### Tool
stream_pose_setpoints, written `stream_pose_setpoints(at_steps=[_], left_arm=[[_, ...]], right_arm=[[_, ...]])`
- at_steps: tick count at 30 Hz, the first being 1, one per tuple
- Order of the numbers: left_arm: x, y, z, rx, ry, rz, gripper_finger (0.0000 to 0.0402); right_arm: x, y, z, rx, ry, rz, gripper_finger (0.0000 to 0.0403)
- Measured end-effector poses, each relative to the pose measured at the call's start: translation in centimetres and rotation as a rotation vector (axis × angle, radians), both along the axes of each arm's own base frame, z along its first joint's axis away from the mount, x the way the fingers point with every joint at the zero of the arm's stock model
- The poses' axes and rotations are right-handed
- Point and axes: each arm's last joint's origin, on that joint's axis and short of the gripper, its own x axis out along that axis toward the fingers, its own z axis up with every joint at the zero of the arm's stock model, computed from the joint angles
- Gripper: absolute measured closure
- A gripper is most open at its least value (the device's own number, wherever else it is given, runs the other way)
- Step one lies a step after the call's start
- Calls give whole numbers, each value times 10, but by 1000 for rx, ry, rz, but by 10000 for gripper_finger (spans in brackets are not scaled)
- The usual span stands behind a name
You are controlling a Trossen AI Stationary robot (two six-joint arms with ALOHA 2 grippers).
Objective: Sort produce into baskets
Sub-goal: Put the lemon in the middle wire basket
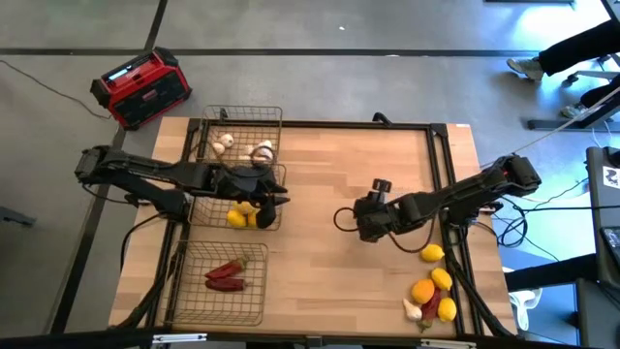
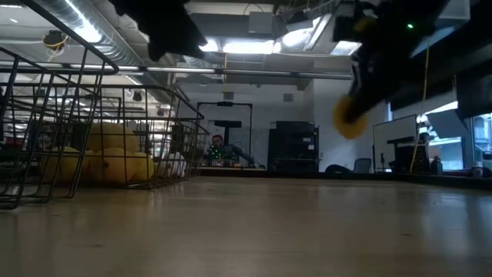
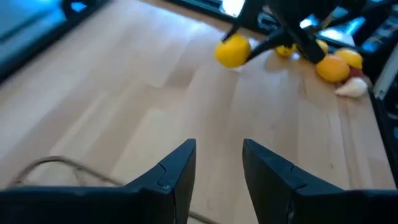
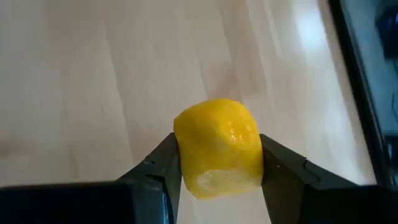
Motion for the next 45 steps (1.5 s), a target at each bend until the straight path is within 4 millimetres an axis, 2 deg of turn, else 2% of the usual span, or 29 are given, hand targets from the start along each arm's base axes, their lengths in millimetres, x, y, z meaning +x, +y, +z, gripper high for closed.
stream_pose_setpoints(at_steps=[6,11,15,25,32,45], left_arm=[[28,4,-22,-14,12,-47,267],[49,10,-30,-8,-56,-62,222],[58,9,-35,-11,-79,-121,188],[60,3,-36,61,-85,-231,139],[62,-9,-31,135,-138,-285,137],[63,-20,-26,118,-190,-294,143]], right_arm=[[16,5,8,-9,-149,86,246],[25,7,14,-5,-243,120,246],[31,9,18,-5,-312,143,246],[40,12,35,-15,-474,200,246],[45,17,53,68,-628,305,246],[50,21,62,133,-743,361,246]])
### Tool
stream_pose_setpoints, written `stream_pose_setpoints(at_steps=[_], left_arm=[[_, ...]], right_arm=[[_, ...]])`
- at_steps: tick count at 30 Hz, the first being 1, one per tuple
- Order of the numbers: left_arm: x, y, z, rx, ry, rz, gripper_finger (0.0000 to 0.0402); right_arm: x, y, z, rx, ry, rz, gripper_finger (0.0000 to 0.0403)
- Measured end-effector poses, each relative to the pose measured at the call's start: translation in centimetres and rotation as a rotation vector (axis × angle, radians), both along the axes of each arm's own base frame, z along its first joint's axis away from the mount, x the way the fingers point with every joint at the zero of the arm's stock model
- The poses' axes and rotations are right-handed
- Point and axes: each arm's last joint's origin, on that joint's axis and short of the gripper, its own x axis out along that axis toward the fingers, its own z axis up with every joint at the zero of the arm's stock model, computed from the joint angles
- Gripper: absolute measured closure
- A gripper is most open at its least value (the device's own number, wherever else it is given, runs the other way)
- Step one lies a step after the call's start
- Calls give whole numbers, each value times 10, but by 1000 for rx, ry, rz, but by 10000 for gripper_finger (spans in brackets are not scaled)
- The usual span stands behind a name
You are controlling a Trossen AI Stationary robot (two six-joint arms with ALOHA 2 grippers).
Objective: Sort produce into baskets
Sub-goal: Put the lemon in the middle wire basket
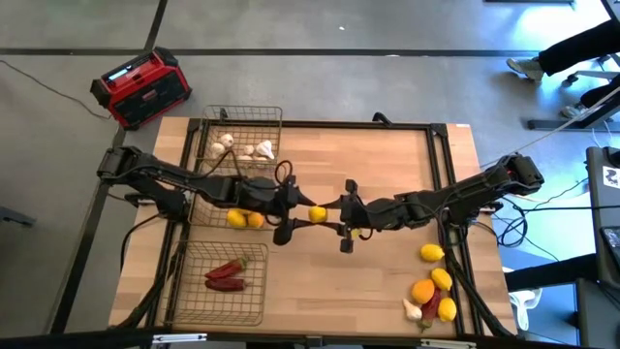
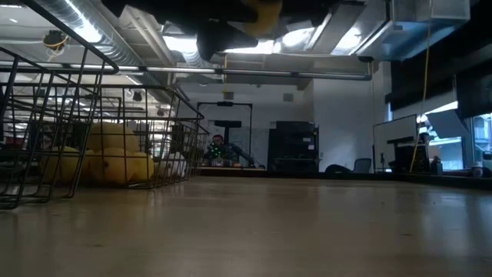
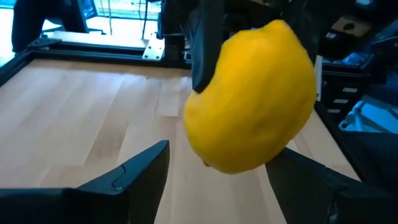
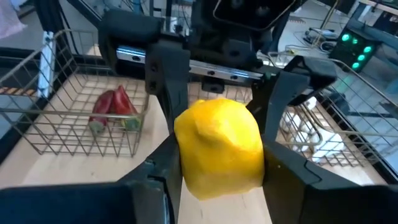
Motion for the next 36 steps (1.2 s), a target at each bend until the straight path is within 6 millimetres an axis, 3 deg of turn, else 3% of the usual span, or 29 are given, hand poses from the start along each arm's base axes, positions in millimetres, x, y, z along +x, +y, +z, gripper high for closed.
stream_pose_setpoints(at_steps=[15,27,36], left_arm=[[1,-8,3,48,-44,-44,243],[0,-7,6,20,-48,-30,248],[-17,-3,8,11,72,46,249]], right_arm=[[3,-2,-1,7,-1,29,236],[-3,-4,2,-17,23,33,122],[-32,-15,7,-49,182,-58,98]])
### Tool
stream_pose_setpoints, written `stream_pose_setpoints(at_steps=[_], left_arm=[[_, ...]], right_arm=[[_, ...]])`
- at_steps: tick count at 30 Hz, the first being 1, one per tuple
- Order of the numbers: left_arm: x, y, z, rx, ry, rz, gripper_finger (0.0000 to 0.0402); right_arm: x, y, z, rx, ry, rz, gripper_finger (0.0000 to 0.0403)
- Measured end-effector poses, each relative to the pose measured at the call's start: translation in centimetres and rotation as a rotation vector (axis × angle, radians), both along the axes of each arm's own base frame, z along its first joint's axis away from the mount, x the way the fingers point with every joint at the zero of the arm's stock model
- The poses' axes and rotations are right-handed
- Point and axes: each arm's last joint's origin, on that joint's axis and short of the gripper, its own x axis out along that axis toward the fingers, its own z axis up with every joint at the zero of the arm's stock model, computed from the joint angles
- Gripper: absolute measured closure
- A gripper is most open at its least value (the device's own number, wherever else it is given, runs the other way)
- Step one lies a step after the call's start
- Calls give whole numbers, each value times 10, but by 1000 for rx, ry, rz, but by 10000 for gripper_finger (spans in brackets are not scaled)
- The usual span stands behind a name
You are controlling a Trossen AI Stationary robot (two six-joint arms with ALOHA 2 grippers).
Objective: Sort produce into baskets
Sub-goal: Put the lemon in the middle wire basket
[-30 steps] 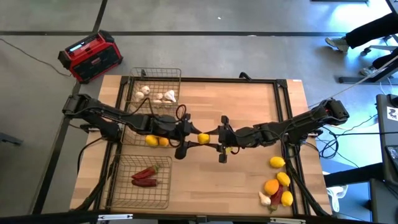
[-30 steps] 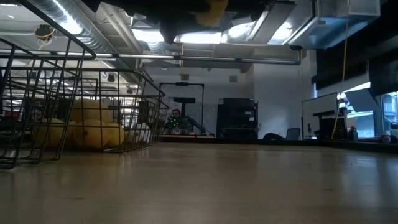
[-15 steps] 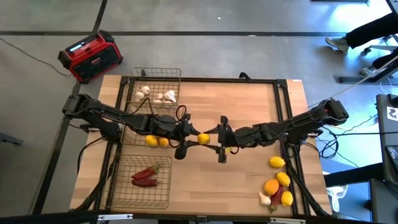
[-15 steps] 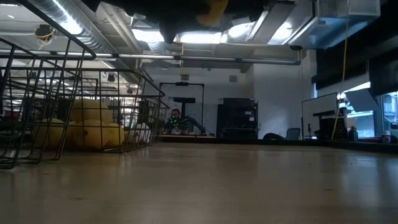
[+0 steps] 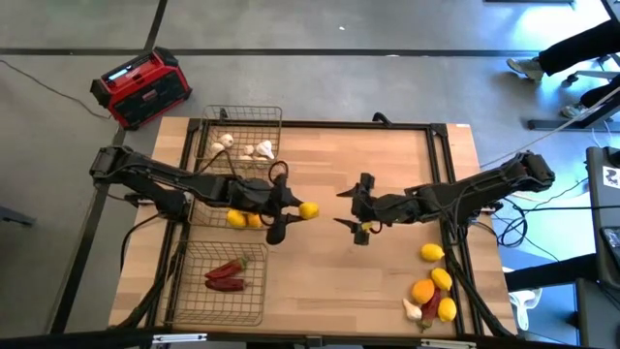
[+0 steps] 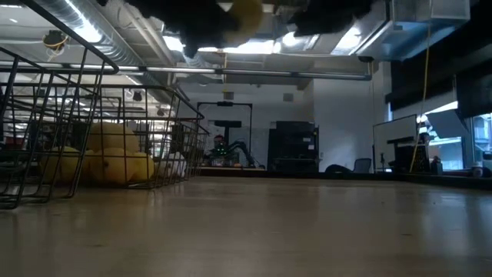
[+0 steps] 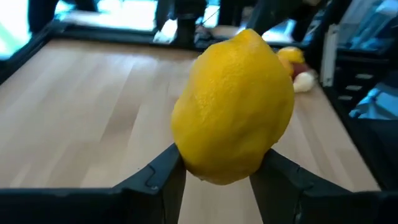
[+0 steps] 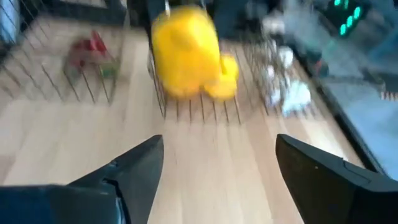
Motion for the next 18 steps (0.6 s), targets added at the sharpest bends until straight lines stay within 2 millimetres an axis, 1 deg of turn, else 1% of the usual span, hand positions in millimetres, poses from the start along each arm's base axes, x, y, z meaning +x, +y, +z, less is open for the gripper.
stream_pose_setpoints(at_steps=[4,10,13,18], left_arm=[[-17,3,8,-31,53,71,249],[-52,10,21,-85,145,202,249],[-70,13,25,-107,196,269,249],[-98,19,27,-134,273,417,249]], right_arm=[[-6,-2,-11,36,107,-43,100],[-10,-3,-39,55,185,-86,100],[-16,-7,-54,15,223,-159,100],[-21,-18,-72,36,248,-249,100]])
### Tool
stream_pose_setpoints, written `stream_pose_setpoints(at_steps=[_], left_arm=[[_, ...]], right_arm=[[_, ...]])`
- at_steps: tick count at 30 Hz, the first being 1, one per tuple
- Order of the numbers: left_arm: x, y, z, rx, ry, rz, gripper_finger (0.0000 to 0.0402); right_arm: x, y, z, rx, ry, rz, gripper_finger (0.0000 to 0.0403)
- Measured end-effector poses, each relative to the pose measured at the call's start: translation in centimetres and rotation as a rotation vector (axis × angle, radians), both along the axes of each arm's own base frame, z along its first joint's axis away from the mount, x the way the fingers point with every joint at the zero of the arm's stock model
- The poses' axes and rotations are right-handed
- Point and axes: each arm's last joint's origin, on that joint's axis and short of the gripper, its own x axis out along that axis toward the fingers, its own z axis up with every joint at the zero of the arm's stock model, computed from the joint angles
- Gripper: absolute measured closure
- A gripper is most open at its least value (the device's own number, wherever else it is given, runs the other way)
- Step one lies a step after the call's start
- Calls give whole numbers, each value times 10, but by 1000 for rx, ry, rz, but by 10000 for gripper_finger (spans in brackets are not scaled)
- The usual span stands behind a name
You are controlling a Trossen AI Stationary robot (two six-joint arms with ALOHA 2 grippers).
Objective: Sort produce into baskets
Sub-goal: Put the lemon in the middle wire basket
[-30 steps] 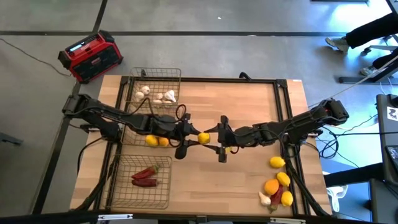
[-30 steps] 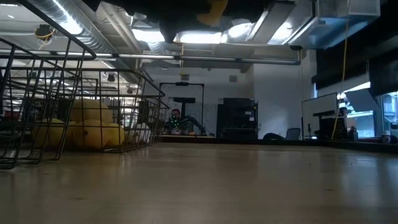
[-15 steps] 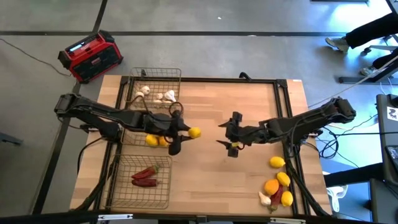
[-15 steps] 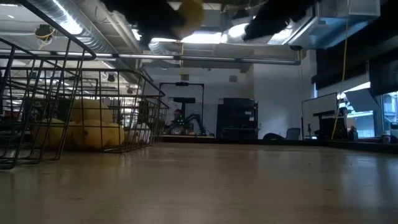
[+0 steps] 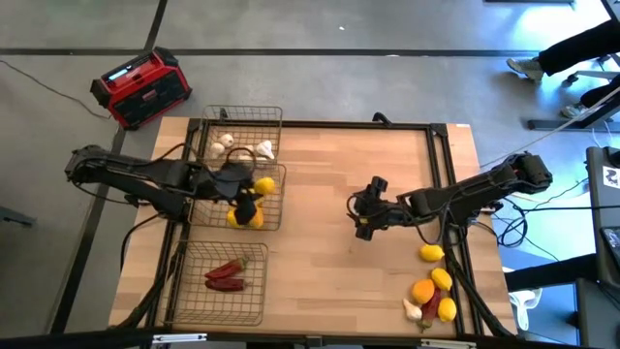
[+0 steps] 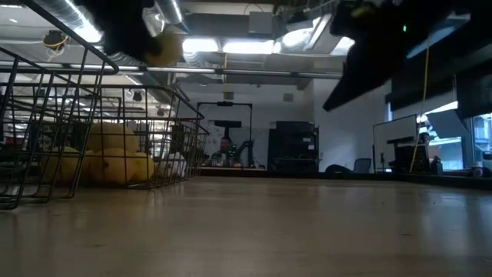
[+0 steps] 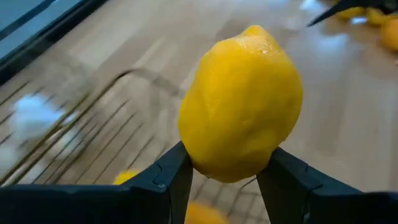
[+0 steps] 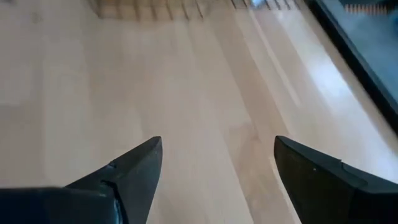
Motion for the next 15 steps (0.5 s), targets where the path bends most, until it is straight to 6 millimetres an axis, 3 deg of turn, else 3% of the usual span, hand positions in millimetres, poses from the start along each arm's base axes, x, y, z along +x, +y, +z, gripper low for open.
stream_pose_setpoints(at_steps=[6,15], left_arm=[[-23,7,-6,-57,110,204,249],[-35,14,-23,-123,309,439,249]], right_arm=[[-7,-22,-21,77,26,-151,100],[-20,-45,-47,193,83,-278,100]])
